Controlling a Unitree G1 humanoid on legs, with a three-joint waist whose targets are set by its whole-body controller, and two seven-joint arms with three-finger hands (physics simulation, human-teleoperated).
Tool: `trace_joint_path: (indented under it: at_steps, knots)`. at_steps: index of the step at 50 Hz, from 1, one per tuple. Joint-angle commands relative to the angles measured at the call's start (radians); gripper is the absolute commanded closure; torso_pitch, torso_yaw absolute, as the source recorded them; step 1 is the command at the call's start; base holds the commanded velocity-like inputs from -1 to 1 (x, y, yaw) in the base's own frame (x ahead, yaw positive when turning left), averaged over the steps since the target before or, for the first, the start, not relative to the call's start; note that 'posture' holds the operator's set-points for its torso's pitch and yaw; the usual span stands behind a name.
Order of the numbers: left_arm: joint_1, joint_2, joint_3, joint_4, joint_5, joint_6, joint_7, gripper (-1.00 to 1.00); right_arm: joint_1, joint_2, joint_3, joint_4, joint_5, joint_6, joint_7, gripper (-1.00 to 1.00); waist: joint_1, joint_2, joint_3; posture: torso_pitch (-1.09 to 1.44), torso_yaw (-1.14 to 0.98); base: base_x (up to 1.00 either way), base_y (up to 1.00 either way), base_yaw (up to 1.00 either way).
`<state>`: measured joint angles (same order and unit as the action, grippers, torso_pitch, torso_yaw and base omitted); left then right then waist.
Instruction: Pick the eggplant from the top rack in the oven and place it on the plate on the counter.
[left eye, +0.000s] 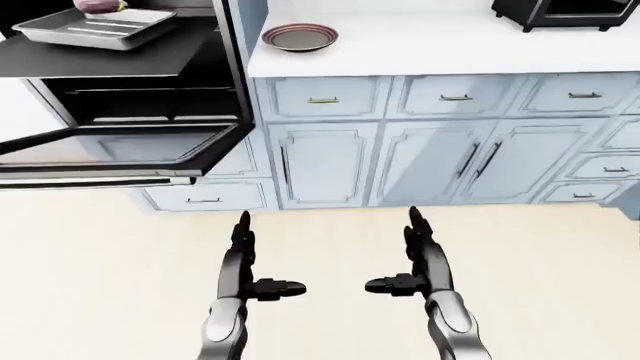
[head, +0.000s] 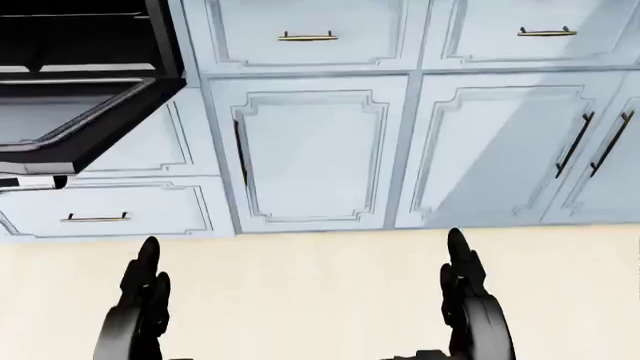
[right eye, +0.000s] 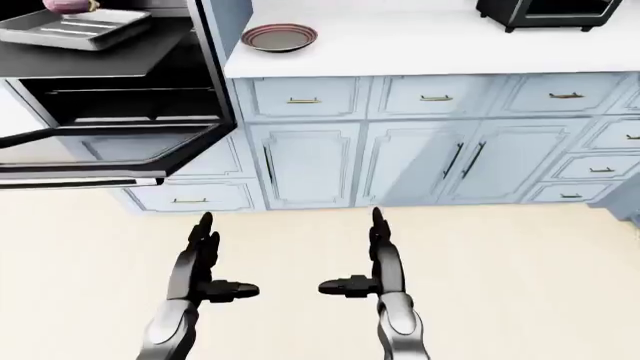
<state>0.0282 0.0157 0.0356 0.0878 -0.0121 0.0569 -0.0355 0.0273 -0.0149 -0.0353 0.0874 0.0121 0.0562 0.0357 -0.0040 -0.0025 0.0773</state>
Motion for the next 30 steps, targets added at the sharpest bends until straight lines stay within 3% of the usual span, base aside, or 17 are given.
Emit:
trace_joint_path:
  at_steps: [1,3,5,7,8,14,19,20,21,22,25,27,30]
  knots:
    - [-0.040,-0.002,-0.008,-0.085,0.009,-0.037,0.012,-1.00,-0.022,-0.024,-0.033,-0.142,0.034,-0.004,0.019,-1.00,-0.002,-0.008,-0.001,0.00,0.00,0.00,0.00,0.00]
    - [-0.054,0.002,-0.008,-0.087,0.019,-0.014,0.020,-1.00,-0.025,-0.024,-0.038,-0.150,0.034,0.005,0.025,-1.00,0.004,-0.002,-0.063,0.00,0.00,0.00,0.00,0.00]
    - [-0.081,0.010,0.010,-0.083,0.006,0.007,0.018,-1.00,-0.027,-0.024,-0.042,-0.173,0.032,0.025,0.025,-1.00,0.004,-0.010,-0.018,0.00,0.00,0.00,0.00,0.00]
    - [-0.123,0.023,0.027,-0.091,-0.009,0.050,0.016,-1.00,-0.052,-0.031,-0.052,-0.210,0.039,0.075,0.023,-1.00,0.006,-0.011,-0.068,0.00,0.00,0.00,0.00,0.00]
    - [-0.138,0.030,0.033,-0.130,-0.016,0.096,0.014,-1.00,-0.067,-0.035,-0.060,-0.233,0.045,0.107,0.021,-1.00,0.006,-0.011,-0.076,0.00,0.00,0.00,0.00,0.00]
    - [-0.236,0.057,0.054,-0.424,-0.023,0.409,0.025,-1.00,-0.170,-0.068,-0.091,-0.428,0.066,0.357,0.007,-1.00,0.006,-0.008,-0.084,0.00,0.00,0.00,0.00,0.00]
    - [-0.412,0.103,0.092,-0.471,-0.056,0.589,0.044,-1.00,-0.322,-0.117,-0.137,-0.580,0.128,0.594,0.006,-1.00,0.011,-0.007,-0.090,0.00,0.00,0.00,0.00,0.00]
    - [-0.436,0.109,0.098,-0.493,-0.062,0.619,0.056,-1.00,-0.354,-0.125,-0.144,-0.609,0.149,0.632,0.003,-1.00,0.011,-0.004,-0.117,0.00,0.00,0.70,-0.13,0.00]
    - [-0.453,0.117,0.101,-0.512,-0.068,0.647,0.061,-1.00,-0.373,-0.133,-0.146,-0.634,0.163,0.661,-0.003,-1.00,0.009,0.004,-0.041,0.00,0.00,0.77,-0.13,0.00]
    - [-0.470,0.125,0.109,-0.526,-0.077,0.672,0.064,-1.00,-0.384,-0.139,-0.145,-0.660,0.176,0.690,-0.006,-1.00,0.012,0.002,-0.019,0.00,0.00,0.77,-0.14,0.00]
    - [-0.532,0.153,0.133,-0.589,-0.105,0.759,0.086,-1.00,-0.409,-0.158,-0.148,-0.678,0.192,0.713,-0.001,-1.00,0.026,0.010,-0.025,0.00,0.00,0.88,-0.21,0.00]
    - [-0.543,0.160,0.138,-0.623,-0.124,0.796,0.099,-1.00,-0.405,-0.162,-0.150,-0.705,0.203,0.731,0.001,-1.00,0.039,0.004,-0.042,0.00,0.00,0.90,-0.23,0.00]
    - [-0.540,0.165,0.123,-0.605,-0.126,0.777,0.101,-1.00,-0.415,-0.173,-0.152,-0.730,0.211,0.762,0.005,-1.00,0.063,-0.017,-0.043,0.00,0.00,0.91,-0.23,0.00]
